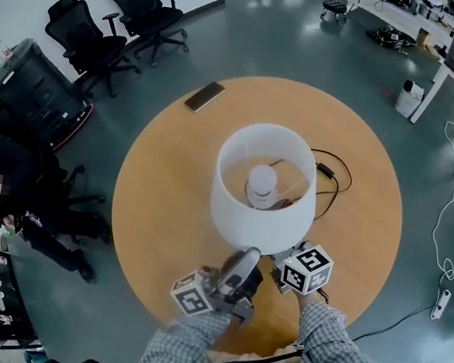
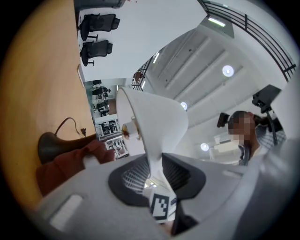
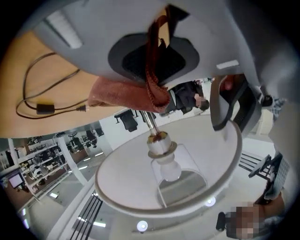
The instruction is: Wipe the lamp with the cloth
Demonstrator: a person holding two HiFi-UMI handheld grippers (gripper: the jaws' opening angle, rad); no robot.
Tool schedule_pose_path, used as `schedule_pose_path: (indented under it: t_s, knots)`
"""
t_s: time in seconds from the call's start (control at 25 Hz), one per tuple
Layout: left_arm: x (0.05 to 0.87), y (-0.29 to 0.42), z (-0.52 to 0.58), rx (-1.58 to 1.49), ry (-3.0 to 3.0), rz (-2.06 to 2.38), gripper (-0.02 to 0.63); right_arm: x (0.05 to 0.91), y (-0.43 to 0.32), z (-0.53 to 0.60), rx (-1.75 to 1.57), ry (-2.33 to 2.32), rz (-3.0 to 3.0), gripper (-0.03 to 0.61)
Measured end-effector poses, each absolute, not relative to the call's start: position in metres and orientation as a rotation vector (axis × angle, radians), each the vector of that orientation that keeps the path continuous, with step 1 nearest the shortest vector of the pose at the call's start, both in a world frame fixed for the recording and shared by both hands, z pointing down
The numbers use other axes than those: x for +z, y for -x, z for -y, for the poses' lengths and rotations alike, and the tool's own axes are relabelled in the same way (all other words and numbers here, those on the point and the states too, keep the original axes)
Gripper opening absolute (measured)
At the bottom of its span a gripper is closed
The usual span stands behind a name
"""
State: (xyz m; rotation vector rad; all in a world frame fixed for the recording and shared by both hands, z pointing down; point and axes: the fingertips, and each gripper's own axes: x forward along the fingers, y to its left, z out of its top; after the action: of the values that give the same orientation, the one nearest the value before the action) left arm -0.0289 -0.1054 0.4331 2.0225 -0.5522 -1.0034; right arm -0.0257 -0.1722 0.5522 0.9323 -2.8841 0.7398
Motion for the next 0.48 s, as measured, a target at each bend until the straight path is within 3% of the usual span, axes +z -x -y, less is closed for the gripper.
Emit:
schedule_pose_path:
  t_s: [0.2,0.48]
  knots:
    - [0.433,0.029,0.105,-1.001,-2.023,0.554,0.086,0.588,0.015,0.161,0.809,-0.933,2.728,0.037]
    - [0.435,0.032,0.107,-0.995,-2.022,0.548,0.087,0.562,-0.027,0.15,0.755,-0.984,2.73,0.037]
